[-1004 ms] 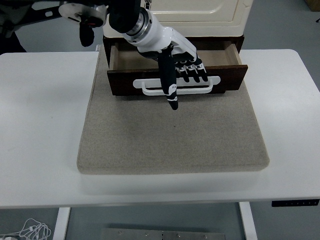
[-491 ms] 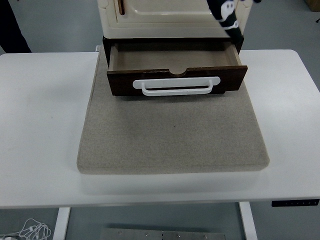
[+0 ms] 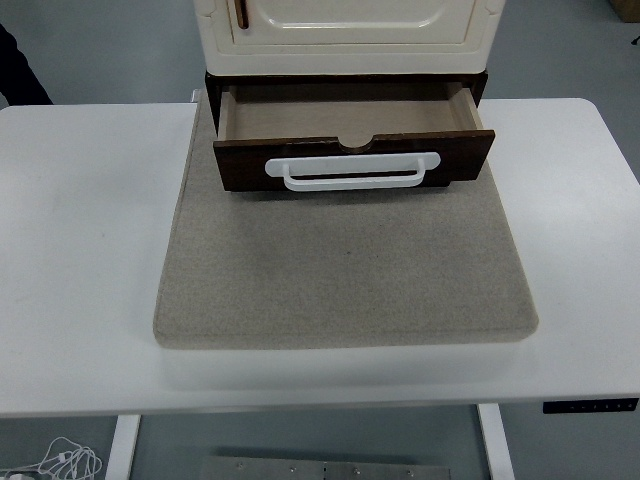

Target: Open the drawer under the combination cabinet

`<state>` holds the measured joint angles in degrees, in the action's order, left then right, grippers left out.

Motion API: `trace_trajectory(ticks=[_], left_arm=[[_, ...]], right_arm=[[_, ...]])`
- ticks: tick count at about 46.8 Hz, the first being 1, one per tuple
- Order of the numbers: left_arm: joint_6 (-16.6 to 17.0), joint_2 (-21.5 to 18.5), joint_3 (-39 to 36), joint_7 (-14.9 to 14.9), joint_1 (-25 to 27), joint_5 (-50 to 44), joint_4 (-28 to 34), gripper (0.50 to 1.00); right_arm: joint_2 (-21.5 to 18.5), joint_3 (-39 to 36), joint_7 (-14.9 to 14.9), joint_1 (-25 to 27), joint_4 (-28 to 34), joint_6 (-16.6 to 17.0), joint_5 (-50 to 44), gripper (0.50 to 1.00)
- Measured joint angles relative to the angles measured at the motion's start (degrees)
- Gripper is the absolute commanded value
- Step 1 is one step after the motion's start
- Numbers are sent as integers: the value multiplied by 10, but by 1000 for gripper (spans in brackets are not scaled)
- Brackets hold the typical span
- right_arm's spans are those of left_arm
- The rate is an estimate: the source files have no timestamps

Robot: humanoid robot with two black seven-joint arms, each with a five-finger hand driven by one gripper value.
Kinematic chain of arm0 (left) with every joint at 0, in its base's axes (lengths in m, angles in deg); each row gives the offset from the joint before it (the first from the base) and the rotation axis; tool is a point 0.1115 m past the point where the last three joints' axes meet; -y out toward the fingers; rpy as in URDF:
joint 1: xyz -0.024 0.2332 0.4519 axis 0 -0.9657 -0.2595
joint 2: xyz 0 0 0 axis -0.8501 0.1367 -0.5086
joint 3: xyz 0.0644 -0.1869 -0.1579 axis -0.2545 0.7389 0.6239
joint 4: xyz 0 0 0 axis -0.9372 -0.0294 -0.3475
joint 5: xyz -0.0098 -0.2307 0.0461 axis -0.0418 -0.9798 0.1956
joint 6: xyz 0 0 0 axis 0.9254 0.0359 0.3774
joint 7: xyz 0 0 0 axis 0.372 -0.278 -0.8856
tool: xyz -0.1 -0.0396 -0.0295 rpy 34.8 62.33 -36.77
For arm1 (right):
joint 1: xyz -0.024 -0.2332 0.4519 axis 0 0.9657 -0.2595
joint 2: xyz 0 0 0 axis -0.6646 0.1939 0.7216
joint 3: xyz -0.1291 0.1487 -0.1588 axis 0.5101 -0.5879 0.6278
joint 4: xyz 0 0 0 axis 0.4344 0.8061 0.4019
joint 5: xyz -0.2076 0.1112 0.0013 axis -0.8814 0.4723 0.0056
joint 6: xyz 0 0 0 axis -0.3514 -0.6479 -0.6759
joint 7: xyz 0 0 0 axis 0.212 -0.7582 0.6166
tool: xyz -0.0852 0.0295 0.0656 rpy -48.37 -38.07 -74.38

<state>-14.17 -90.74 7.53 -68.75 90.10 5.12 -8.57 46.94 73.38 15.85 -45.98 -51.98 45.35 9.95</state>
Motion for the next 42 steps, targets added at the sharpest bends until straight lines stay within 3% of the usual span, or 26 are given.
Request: trace_trajectory(ticks=[6, 14, 27, 42], left_arm=[[64, -7, 13, -51, -2, -7, -94, 1000], [94, -6, 15, -95, -34, -30, -207, 1000], [111, -11, 15, -94, -151, -136, -322, 1000], [109, 8, 15, -90, -337, -251, -331, 1000]], right_arm=[[0, 0, 0, 0, 0, 0, 0, 926], [0, 0, 0, 0, 0, 0, 0, 926], [0, 0, 0, 0, 0, 0, 0, 926], [0, 0, 0, 0, 0, 0, 0, 926]])
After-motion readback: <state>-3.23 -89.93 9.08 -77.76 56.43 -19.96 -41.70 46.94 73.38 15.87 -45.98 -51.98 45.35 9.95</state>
